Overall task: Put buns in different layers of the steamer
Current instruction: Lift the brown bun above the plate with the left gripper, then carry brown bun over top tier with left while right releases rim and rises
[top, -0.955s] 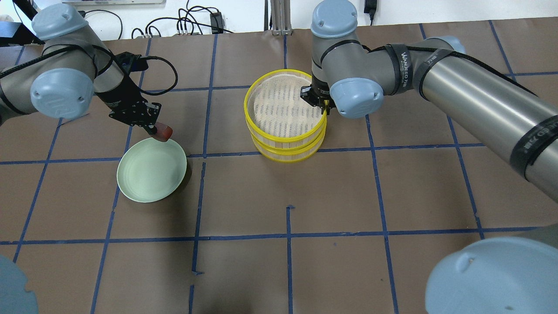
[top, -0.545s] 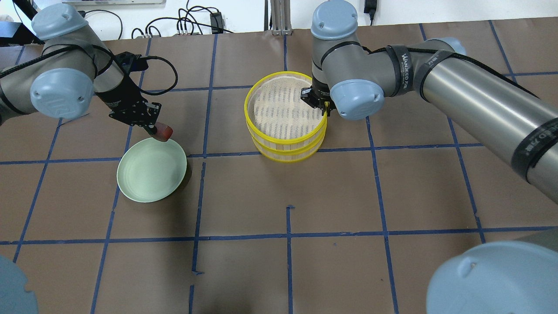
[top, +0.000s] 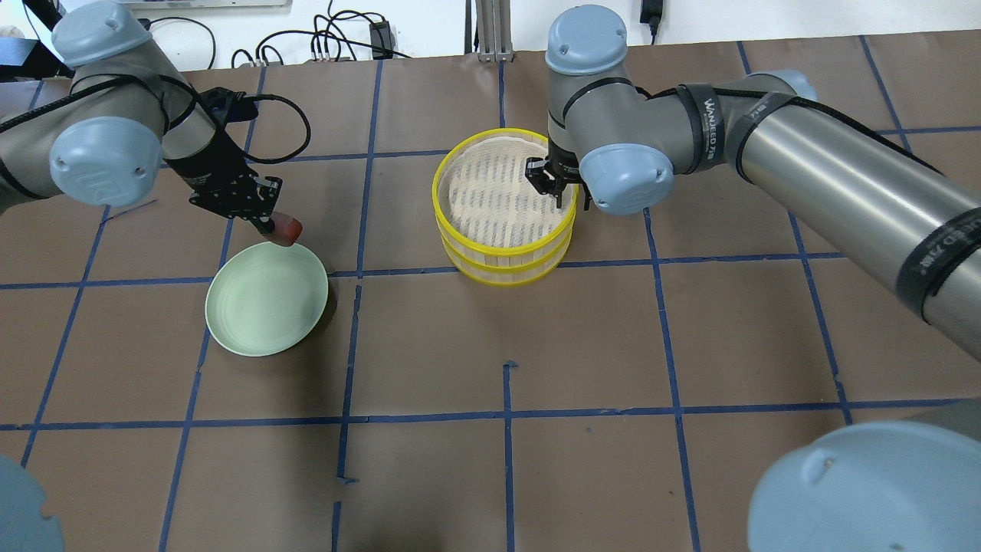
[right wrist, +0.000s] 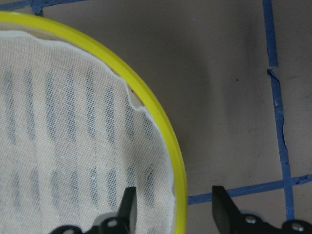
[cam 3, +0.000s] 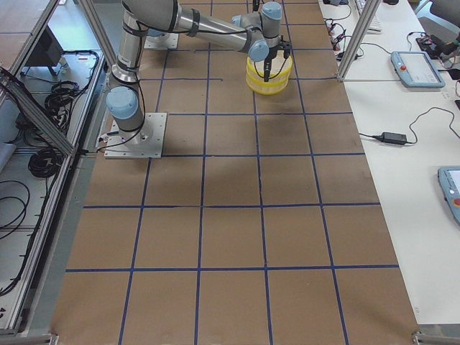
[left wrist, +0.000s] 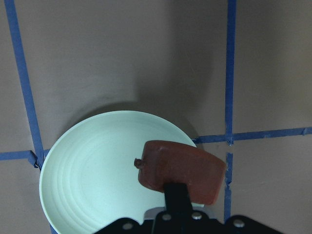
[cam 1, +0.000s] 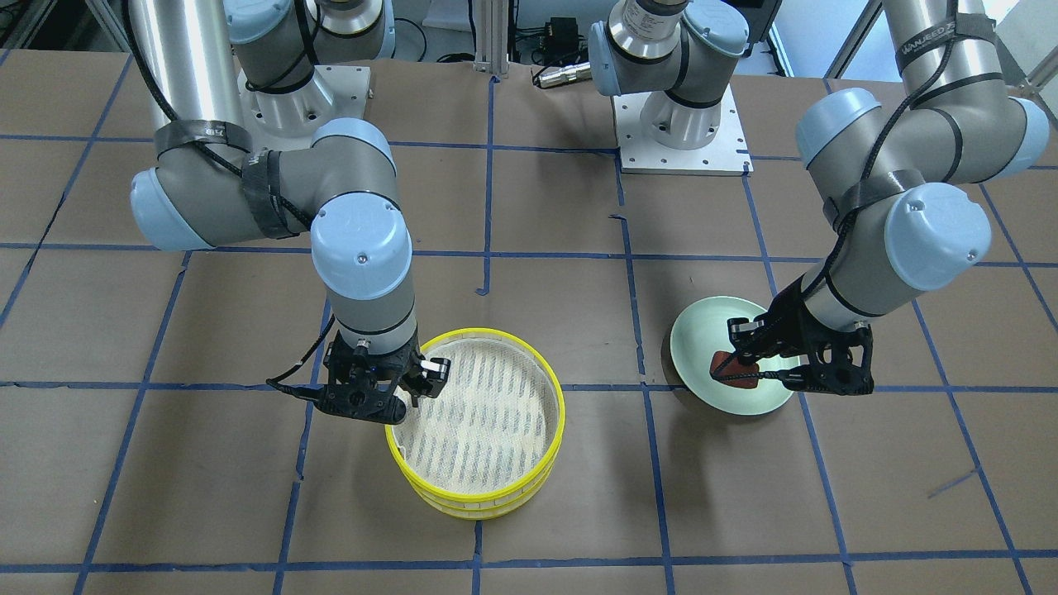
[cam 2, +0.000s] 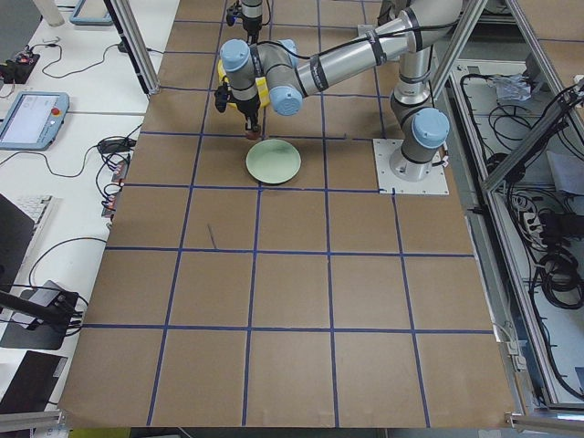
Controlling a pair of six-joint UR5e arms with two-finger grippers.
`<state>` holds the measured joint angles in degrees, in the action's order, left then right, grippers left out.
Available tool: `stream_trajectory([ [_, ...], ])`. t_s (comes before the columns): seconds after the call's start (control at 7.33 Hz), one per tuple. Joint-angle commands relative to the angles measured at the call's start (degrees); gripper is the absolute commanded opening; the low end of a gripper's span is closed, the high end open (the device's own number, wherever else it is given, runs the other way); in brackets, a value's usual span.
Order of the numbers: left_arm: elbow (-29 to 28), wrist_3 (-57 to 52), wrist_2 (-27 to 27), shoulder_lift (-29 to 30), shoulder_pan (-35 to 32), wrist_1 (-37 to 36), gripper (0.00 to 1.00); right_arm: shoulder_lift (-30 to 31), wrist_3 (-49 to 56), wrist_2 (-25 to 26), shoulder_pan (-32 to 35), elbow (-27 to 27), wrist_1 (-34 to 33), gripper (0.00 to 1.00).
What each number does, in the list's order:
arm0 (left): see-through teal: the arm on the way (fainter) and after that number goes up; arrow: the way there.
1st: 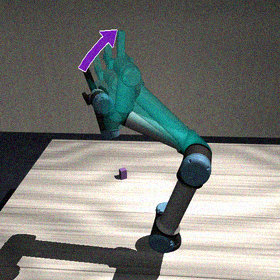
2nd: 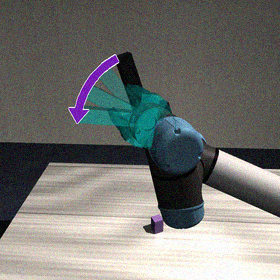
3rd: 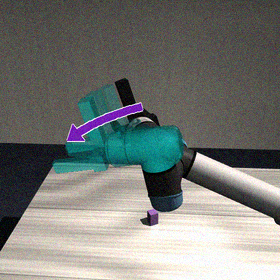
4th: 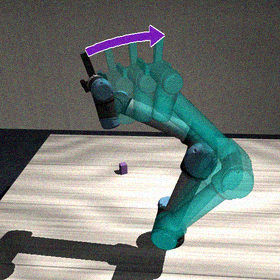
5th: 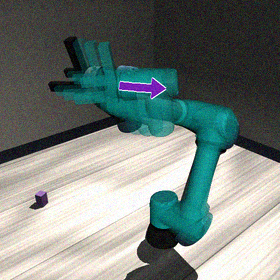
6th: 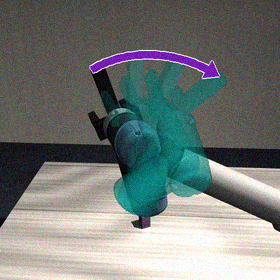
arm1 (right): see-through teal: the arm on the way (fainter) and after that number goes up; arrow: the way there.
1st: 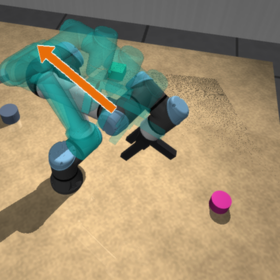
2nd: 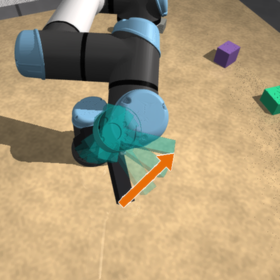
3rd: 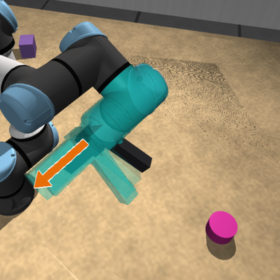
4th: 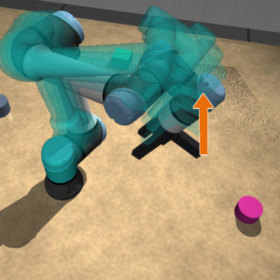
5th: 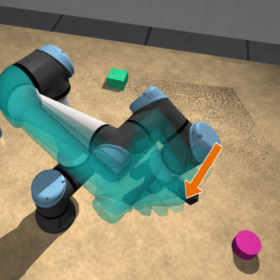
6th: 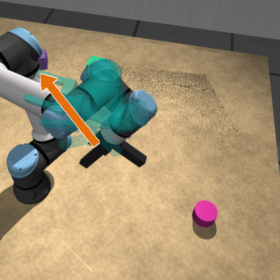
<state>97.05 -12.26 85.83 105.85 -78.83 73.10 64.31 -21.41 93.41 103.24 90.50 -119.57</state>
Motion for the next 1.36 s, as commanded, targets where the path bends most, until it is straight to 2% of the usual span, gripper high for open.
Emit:
stream_trajectory([
  [0.0,-2.5,9.8,-0.5,-0.3,-5.5,0.0,0.02,3.4,1.5,-0.2,-1.2,-0.5,3.3,1.0],
  [0.14,-5.5,16.1,-2.0,0.1,-9.9,0.0,0.02,7.7,4.3,-0.6,-2.8,-0.6,8.3,1.0],
  [0.27,-8.3,22.5,-5.1,0.1,-13.9,0.0,0.02,12.5,5.7,-3.7,-6.4,-0.9,13.3,1.0],
  [0.41,-10.4,27.8,-5.7,0.5,-18.4,-0.3,0.03,18.4,8.5,-5.7,-9.4,-1.3,18.4,1.0],
  [0.55,-11.6,32.0,-7.9,0.8,-21.3,-0.9,0.02,22.3,13.2,-6.9,-12.3,-1.9,25.8,1.0],
  [0.68,-12.0,35.9,-10.2,0.9,-23.0,-2.9,0.02,23.7,13.8,-6.6,-14.0,-2.3,27.9,1.0],
  [0.95,-11.7,39.1,-10.0,5.7,-26.5,-9.6,0.04,23.2,15.2,-6.8,-13.5,-2.3,28.1,1.0],
  [1.09,-11.5,38.9,-10.1,9.3,-26.6,-12.6,0.12,23.2,15.2,-6.8,-13.5,-2.3,28.1,1.0],
  [1.23,-11.3,39.0,-10.1,9.8,-26.6,-15.2,0.5,23.3,15.3,-6.9,-13.4,-2.2,28.2,1.0],
])
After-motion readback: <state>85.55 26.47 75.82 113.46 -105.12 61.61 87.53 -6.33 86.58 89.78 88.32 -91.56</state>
